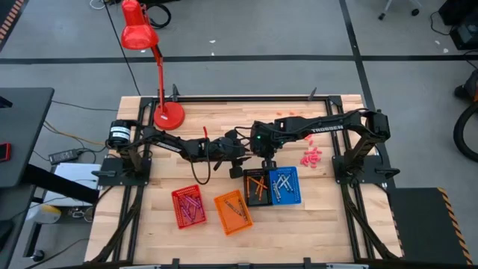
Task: Sort crayons
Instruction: Put the pink crayon into the red basket
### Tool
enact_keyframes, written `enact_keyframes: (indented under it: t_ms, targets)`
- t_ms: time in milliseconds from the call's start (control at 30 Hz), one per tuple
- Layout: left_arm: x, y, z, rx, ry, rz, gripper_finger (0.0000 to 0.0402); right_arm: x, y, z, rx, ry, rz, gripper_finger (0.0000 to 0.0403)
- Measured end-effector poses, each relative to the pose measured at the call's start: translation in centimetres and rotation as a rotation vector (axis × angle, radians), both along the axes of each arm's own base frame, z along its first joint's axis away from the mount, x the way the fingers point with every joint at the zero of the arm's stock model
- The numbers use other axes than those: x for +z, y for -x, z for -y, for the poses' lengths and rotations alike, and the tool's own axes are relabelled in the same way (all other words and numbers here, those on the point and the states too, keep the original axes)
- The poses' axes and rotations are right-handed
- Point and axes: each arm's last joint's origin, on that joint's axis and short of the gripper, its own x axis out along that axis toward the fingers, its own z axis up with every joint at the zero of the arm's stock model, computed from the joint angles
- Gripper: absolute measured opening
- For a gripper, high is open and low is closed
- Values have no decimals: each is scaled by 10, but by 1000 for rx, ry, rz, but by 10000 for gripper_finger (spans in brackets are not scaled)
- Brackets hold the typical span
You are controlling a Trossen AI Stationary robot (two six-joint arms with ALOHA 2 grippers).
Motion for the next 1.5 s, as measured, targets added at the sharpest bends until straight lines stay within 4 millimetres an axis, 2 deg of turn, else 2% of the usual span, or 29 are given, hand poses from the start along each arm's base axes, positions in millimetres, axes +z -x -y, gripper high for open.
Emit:
enact_keyframes:
  t_ms: [433,600,833,967,1167,1333,1500]
  targets:
    - [0,0,0,-6,-1,3,35,1,0,0,-6,-4,4,25]
    - [0,0,0,-6,-2,4,39,1,0,0,-6,-4,5,38]
    - [1,0,0,-5,-3,6,45,5,1,0,-6,-6,-11,79]
    - [0,0,0,1,2,-2,42,28,6,0,-24,36,-1,90]
    - [0,0,0,6,12,-5,42,56,26,0,-102,110,85,89]
    - [0,0,0,5,12,-5,43,53,47,-2,-186,150,172,89]
    - [0,0,0,5,12,0,43,42,67,-5,-225,140,297,89]
